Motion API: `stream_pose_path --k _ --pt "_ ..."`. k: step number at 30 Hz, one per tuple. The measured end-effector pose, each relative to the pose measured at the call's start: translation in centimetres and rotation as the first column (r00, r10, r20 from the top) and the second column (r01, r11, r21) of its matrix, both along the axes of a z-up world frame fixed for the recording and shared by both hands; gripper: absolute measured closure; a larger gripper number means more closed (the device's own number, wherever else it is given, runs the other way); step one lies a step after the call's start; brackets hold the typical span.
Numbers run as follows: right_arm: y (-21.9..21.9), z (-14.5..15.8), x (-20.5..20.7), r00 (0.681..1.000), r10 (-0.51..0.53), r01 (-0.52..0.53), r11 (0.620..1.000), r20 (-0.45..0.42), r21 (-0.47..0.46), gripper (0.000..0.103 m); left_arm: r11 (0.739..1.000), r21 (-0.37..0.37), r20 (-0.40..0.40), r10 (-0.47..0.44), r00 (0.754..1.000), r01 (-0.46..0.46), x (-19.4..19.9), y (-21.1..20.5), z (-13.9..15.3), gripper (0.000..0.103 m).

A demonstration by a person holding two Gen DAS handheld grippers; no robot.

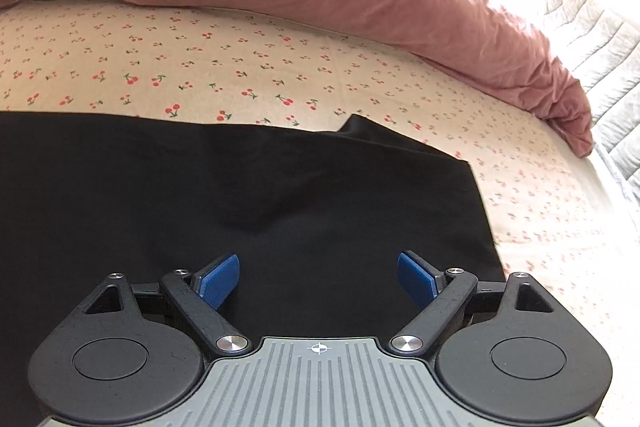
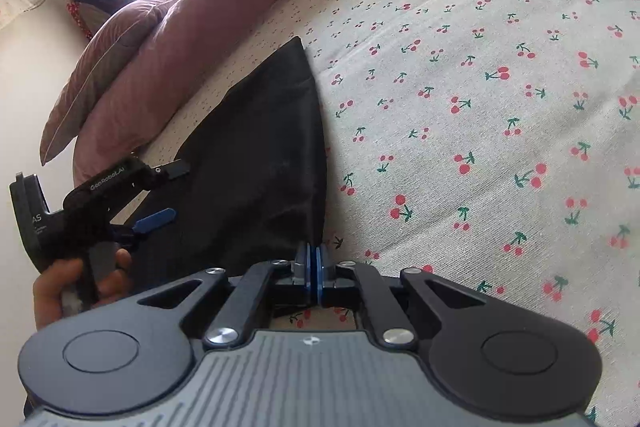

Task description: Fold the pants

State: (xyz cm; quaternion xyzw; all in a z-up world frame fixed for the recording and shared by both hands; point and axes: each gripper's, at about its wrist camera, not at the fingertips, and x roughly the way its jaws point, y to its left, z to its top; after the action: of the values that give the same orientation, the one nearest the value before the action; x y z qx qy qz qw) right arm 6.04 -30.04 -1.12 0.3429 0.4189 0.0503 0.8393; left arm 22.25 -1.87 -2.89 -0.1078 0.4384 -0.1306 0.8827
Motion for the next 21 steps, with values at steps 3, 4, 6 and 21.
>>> stream_pose_path --k 3,4,6,21 --pt "-0.2 -0.5 0.2 1.0 0.007 -0.007 1.0 -0.015 -0.004 0.103 0.998 0.067 0.013 -0.001 1.0 0.0 3.0 -0.8 -0.9 0.015" --pt "-0.1 -0.6 0.2 1.0 0.011 -0.012 1.0 -0.017 -0.013 0.103 0.996 0.092 0.023 0.001 1.0 -0.003 3.7 -1.2 -1.0 0.015" --pt "0.2 -0.7 0.3 1.0 0.022 -0.023 0.999 -0.019 -0.033 0.103 0.99 0.139 0.037 -0.002 0.999 -0.003 5.0 -1.8 -1.2 0.015" --pt "0.9 -0.4 0.8 0.999 0.036 -0.038 0.996 -0.027 -0.079 0.103 1.0 0.014 0.099 -0.008 0.995 0.007 3.2 1.7 1.7 0.014"
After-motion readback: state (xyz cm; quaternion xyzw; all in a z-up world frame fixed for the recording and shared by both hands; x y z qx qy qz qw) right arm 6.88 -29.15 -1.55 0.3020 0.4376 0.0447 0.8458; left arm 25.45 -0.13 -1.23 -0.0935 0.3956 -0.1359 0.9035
